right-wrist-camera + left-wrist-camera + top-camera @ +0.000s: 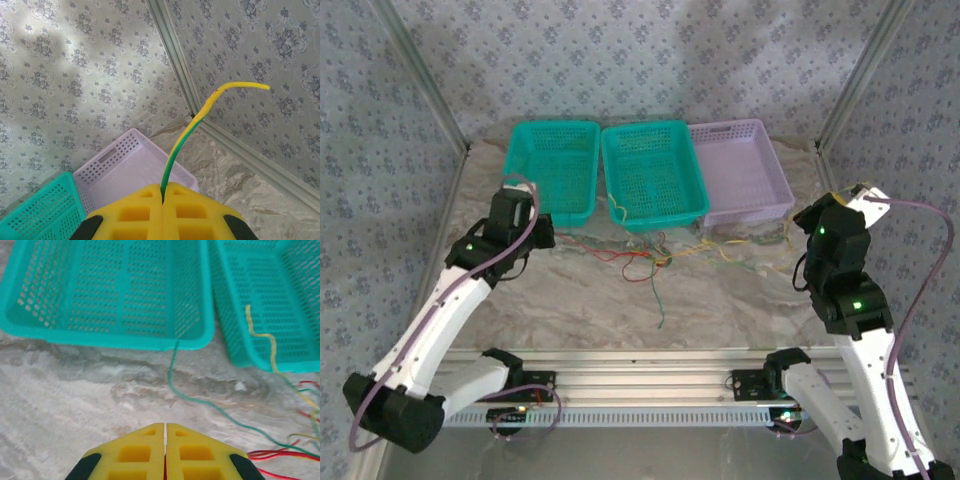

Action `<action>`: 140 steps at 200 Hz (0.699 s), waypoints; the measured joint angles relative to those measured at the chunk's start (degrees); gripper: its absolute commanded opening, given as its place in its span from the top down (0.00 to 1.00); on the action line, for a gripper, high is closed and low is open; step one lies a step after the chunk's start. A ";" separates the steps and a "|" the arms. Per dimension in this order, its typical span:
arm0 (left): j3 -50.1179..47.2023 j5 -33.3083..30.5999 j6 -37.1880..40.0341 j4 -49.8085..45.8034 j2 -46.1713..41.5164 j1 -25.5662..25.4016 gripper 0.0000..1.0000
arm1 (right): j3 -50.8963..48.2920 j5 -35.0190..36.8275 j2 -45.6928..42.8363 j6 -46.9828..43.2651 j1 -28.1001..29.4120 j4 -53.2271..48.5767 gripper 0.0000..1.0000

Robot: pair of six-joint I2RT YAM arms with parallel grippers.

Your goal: Untangle the cables

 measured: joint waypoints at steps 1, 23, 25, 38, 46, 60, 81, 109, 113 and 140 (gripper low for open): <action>0.00 -0.11 0.00 -0.04 0.11 0.00 1.00 | 0.02 0.04 -0.02 0.00 0.00 0.00 1.00; 0.00 -2.91 -0.42 -2.25 1.14 0.50 1.00 | 1.11 0.59 -0.11 -0.70 0.00 -0.20 1.00; 0.00 -3.04 -0.44 -2.32 1.11 0.57 1.00 | 1.18 0.59 -0.11 -0.70 0.00 -0.22 1.00; 0.00 -4.35 -0.83 -2.93 0.68 1.57 1.00 | 1.88 0.83 -0.11 -0.87 0.00 -0.48 1.00; 0.02 -5.20 -1.05 -3.28 0.48 2.19 1.00 | 2.12 1.03 -0.13 -1.05 0.04 -0.66 1.00; 0.02 -6.45 -1.51 -3.74 0.37 2.84 1.00 | 2.45 1.31 -0.13 -1.42 0.22 -1.11 1.00; 0.04 -7.26 -1.86 -4.28 0.39 2.91 1.00 | 2.60 1.38 -0.02 -2.38 0.55 -1.33 1.00; 0.07 -6.95 -1.88 -4.63 0.44 2.91 1.00 | 5.29 -1.86 3.08 -3.67 0.79 -2.25 1.00; 0.07 -6.78 -1.88 -4.66 0.48 2.91 1.00 | 5.88 -2.62 3.87 -3.69 0.83 -2.34 1.00; 0.42 -5.25 -1.90 -4.83 1.46 2.75 0.99 | 7.74 -7.52 7.56 -3.82 0.98 -2.34 1.00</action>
